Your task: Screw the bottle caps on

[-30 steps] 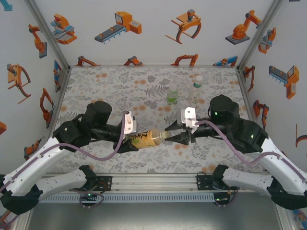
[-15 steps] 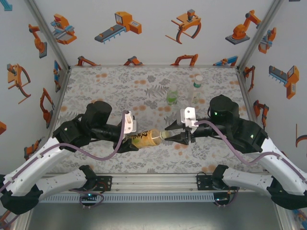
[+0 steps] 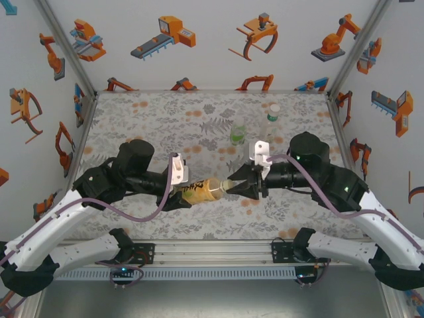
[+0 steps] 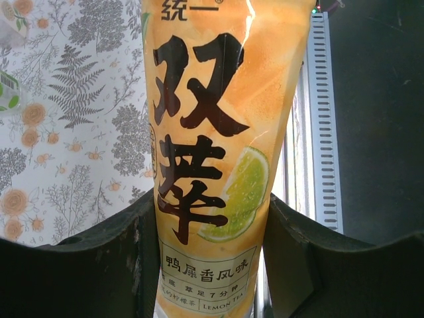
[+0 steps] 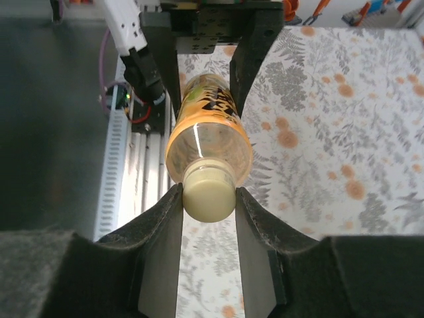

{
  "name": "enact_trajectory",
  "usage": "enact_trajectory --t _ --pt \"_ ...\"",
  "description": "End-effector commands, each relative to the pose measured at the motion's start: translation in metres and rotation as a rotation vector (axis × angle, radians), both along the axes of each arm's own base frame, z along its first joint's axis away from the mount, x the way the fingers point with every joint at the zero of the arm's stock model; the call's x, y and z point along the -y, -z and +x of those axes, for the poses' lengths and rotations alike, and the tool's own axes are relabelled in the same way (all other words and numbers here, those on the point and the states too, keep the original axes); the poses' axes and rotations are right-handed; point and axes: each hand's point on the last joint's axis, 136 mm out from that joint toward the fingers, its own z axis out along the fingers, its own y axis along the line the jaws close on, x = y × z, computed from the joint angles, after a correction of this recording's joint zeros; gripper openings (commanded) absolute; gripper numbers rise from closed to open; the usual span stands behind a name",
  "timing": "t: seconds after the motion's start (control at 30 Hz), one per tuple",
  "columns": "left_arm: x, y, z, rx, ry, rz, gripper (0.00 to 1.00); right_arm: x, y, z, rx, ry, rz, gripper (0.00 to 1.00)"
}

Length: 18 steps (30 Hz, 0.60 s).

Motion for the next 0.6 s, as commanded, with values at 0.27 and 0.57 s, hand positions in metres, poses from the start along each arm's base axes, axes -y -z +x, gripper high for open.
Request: enact_trajectory --t 0.27,0.57 --pt "0.005 0.002 0.026 0.079 -0.106 -0.016 0.00 0.010 0.023 0.067 -0.893 0.609 0.176 0.00" --pt "0.012 0.008 0.035 0.091 -0.115 0.002 0.00 0.013 0.075 0.075 -1.436 0.889 0.190 0.00"
